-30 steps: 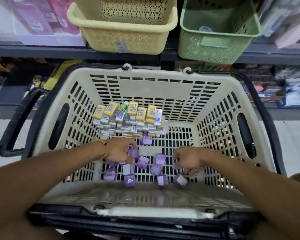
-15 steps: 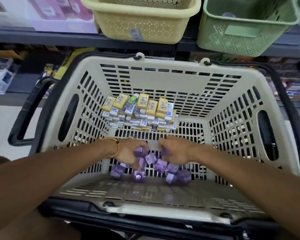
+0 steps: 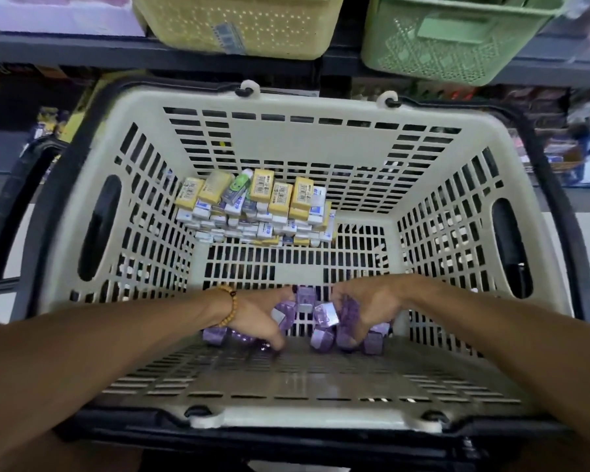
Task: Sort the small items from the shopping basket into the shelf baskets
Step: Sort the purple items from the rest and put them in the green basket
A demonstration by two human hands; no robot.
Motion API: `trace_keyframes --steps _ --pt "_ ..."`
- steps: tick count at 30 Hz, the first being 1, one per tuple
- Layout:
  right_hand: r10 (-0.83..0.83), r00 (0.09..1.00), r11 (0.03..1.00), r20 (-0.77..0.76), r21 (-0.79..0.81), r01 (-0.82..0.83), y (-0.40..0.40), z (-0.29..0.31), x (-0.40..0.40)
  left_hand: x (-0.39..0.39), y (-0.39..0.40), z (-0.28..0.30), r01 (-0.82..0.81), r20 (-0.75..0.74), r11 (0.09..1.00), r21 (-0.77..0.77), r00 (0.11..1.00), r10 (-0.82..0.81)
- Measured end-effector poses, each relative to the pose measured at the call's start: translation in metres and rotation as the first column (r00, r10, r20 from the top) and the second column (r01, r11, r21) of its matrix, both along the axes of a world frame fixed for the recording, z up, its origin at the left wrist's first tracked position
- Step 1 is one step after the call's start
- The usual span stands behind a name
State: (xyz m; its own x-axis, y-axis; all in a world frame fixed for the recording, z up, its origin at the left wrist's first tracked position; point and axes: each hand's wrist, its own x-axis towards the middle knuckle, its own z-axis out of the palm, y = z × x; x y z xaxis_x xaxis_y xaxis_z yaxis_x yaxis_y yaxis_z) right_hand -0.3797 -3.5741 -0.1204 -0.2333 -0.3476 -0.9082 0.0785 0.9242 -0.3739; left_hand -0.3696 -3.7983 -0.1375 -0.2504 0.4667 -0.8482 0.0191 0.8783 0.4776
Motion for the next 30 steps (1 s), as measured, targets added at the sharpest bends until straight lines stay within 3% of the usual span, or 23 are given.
trace_keyframes --steps 8,12,16,18,20,25,30 --pt "-0.064 0.998 0.997 0.028 -0.050 0.065 0.023 0.001 0.000 -0.013 0.040 0.004 -0.056 -0.115 0.998 0.037 0.992 0.060" --pt "-0.218 0.975 0.970 0.040 -0.097 0.221 0.051 0.022 -0.015 -0.023 0.062 0.015 -0.032 -0.087 0.998 0.060 0.996 0.037" --pt "-0.381 0.924 0.910 -0.034 -0.188 0.368 0.079 0.044 -0.033 -0.043 0.075 0.040 -0.189 -0.038 0.968 0.165 0.979 0.198" --pt "-0.473 0.875 0.864 -0.102 -0.249 0.438 0.090 0.053 -0.038 -0.052 0.078 0.054 -0.275 -0.060 0.929 0.248 0.953 0.298" --pt "-0.555 0.822 0.813 -0.131 -0.297 0.501 0.098 0.061 -0.039 -0.060 0.081 0.066 -0.405 0.023 0.851 0.334 0.906 0.423" --pt "-0.677 0.734 0.678 -0.052 -0.433 0.594 0.107 0.084 -0.031 -0.060 0.087 0.088 -0.605 0.180 0.674 0.425 0.786 0.592" --pt "-0.788 0.599 0.548 -0.145 -0.611 0.572 0.097 0.126 -0.043 -0.066 0.094 0.116 -0.639 0.099 0.524 0.563 0.682 0.725"
